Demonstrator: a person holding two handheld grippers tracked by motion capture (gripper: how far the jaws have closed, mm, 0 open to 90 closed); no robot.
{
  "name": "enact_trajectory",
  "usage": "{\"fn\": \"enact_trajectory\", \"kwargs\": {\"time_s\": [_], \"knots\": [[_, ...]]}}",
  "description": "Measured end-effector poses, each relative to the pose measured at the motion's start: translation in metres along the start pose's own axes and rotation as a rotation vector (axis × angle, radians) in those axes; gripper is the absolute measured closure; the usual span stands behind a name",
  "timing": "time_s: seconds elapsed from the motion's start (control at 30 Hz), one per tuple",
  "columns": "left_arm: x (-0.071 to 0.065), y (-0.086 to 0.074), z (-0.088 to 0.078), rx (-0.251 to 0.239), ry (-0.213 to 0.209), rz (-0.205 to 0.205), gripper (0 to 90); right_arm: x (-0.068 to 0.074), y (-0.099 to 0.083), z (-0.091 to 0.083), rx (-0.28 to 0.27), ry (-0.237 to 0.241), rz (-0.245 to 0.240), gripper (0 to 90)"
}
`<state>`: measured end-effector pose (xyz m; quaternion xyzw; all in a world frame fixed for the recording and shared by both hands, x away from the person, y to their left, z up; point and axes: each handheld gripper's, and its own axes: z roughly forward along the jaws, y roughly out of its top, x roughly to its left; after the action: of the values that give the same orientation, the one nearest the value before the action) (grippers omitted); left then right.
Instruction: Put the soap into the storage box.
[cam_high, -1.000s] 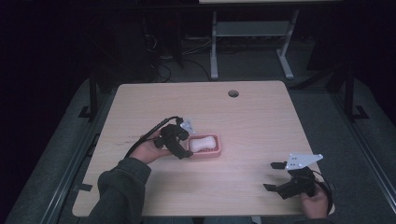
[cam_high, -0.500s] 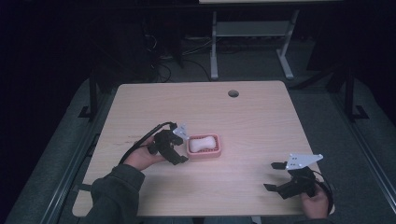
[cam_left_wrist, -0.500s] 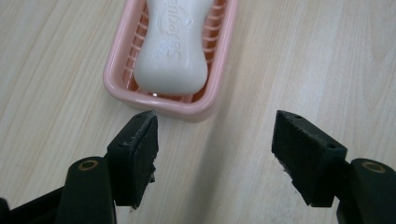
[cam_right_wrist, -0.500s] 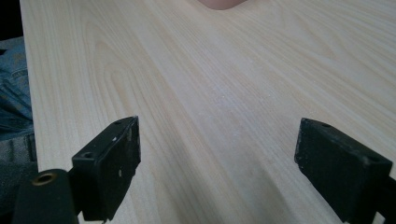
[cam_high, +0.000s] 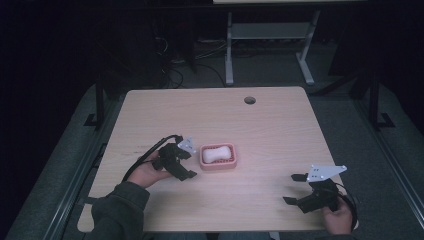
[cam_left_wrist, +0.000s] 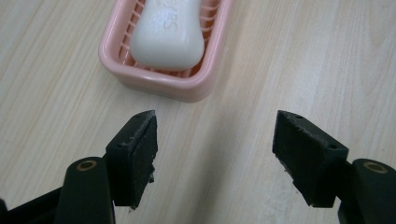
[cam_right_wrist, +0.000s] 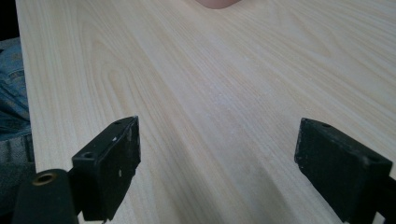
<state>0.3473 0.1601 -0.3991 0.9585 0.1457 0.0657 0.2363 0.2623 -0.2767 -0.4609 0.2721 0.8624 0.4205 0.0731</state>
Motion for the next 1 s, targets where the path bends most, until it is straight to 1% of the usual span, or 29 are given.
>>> {"fn": "enact_trajectory", "kwargs": {"time_s": [0.03, 0.1, 0.2, 0.33, 0.5, 0.53, 0.6, 0.63, 0.7, 0.73, 0.77, 0.8, 0.83, 0.87, 0.9, 1.0], "knots": [[-0.001, -0.001, 0.000, -0.001, -0.006, -0.014, 30.5, 0.000, 0.000, 0.000, 0.000, 0.000, 0.001, 14.1], [-0.002, -0.003, -0.001, 0.000, -0.011, -0.008, 30.5, 0.000, 0.000, 0.000, 0.001, -0.001, 0.000, 14.1], [-0.006, -0.006, -0.002, -0.005, -0.007, 0.001, 30.5, 0.000, 0.000, 0.000, 0.001, -0.002, 0.003, 14.0], [-0.008, -0.011, -0.002, 0.004, -0.005, -0.001, 30.4, 0.001, 0.000, 0.000, 0.003, -0.003, 0.002, 14.1], [-0.011, -0.017, -0.003, -0.005, -0.009, -0.020, 30.1, 0.001, -0.001, -0.001, 0.003, -0.004, 0.003, 14.1], [-0.011, -0.019, -0.003, -0.001, -0.007, -0.009, 30.0, 0.001, -0.001, -0.001, 0.003, -0.004, 0.004, 14.1], [-0.014, -0.021, -0.003, -0.009, -0.015, -0.014, 29.8, 0.001, -0.001, -0.001, 0.004, -0.004, 0.004, 14.0], [-0.016, -0.022, -0.003, -0.014, -0.008, -0.010, 29.8, 0.001, -0.001, -0.001, 0.005, -0.003, 0.003, 14.1], [-0.018, -0.024, -0.001, -0.022, -0.013, -0.014, 29.6, 0.001, -0.001, 0.000, 0.009, -0.004, 0.005, 14.1], [-0.019, -0.025, -0.001, -0.017, -0.015, -0.011, 29.6, 0.001, -0.001, 0.000, 0.012, -0.004, 0.003, 14.0], [-0.019, -0.026, 0.000, -0.020, -0.014, -0.017, 29.6, 0.001, -0.001, 0.000, 0.012, -0.004, 0.002, 14.0], [-0.019, -0.027, -0.001, -0.011, -0.014, -0.008, 29.6, 0.001, -0.001, 0.000, 0.012, -0.004, 0.001, 14.1], [-0.020, -0.028, 0.000, -0.015, -0.017, -0.018, 29.5, 0.001, -0.001, 0.000, 0.012, -0.004, 0.002, 14.0], [-0.020, -0.029, 0.000, -0.021, -0.014, -0.021, 29.4, 0.001, 0.000, 0.000, 0.012, -0.004, 0.003, 14.0], [-0.020, -0.029, -0.001, -0.015, -0.011, -0.012, 29.3, 0.001, -0.001, 0.000, 0.010, -0.006, 0.002, 14.1], [-0.021, -0.032, -0.002, -0.017, -0.003, -0.014, 28.6, 0.001, -0.001, 0.000, 0.010, -0.007, 0.006, 14.1]]}}
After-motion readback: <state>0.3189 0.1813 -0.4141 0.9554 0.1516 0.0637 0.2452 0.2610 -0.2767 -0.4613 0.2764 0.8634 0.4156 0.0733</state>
